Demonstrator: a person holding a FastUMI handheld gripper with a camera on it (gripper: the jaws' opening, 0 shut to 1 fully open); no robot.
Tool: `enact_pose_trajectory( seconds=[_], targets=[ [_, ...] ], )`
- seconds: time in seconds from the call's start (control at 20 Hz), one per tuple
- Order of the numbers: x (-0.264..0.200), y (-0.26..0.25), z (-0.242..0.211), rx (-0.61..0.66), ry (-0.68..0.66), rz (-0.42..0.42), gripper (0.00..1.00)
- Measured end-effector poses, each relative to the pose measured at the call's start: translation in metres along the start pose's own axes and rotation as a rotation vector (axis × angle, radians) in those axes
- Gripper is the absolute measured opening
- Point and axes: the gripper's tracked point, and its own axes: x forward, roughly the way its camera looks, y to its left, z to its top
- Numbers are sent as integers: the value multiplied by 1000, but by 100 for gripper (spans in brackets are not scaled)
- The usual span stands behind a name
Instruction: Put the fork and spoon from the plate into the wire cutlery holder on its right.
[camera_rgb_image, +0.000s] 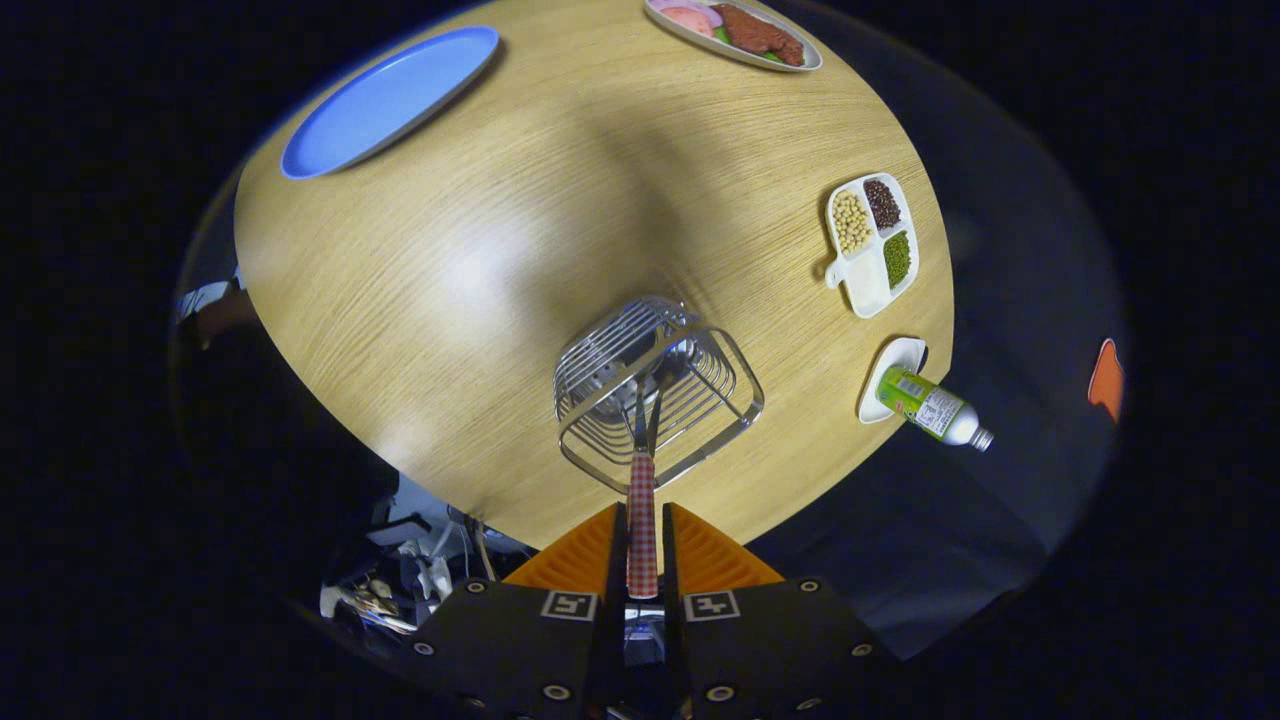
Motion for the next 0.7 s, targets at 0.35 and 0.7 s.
enact_pose_trajectory(
  seconds=[0.35, 0.7],
  targets=[
    [-18, -27, 32, 231, -373, -30, 33],
    [-37, -12, 43, 511, -639, -44, 55]
  ],
)
